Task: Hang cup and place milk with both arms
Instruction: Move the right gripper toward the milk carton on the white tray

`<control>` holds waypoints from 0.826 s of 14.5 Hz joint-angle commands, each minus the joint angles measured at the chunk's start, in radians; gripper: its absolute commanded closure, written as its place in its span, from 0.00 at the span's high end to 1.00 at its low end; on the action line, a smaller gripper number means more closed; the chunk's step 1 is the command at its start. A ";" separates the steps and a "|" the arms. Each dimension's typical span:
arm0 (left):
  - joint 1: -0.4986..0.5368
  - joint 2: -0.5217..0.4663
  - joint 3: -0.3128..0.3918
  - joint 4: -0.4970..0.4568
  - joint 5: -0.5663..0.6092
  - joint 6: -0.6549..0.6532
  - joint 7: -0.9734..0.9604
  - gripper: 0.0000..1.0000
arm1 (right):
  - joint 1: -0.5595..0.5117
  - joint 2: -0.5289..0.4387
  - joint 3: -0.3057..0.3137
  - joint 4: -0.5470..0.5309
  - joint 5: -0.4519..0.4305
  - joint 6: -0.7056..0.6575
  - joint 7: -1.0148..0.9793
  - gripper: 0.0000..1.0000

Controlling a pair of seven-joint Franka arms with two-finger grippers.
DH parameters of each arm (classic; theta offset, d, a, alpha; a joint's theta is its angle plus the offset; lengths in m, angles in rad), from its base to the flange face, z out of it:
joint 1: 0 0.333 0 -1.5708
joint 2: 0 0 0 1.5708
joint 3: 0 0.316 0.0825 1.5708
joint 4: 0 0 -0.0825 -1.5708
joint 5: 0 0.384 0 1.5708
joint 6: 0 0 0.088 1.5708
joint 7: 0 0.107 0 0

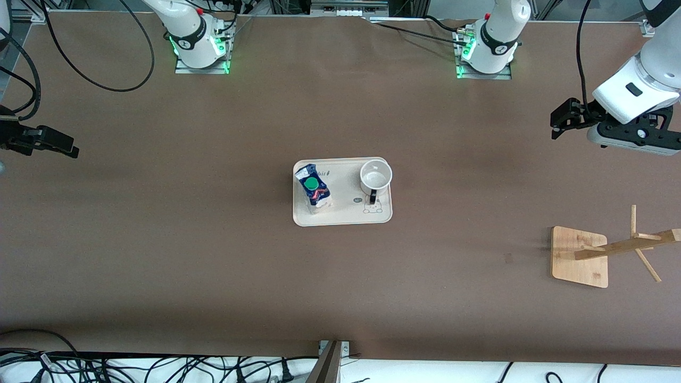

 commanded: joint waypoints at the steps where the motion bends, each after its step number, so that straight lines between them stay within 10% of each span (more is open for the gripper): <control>1: 0.006 0.002 -0.003 0.024 0.013 -0.017 0.005 1.00 | 0.005 0.006 -0.004 0.023 -0.002 -0.020 -0.015 1.00; 12: 0.008 0.005 -0.003 0.024 0.013 -0.017 0.005 1.00 | 0.128 0.023 0.023 0.022 0.002 -0.012 0.160 1.00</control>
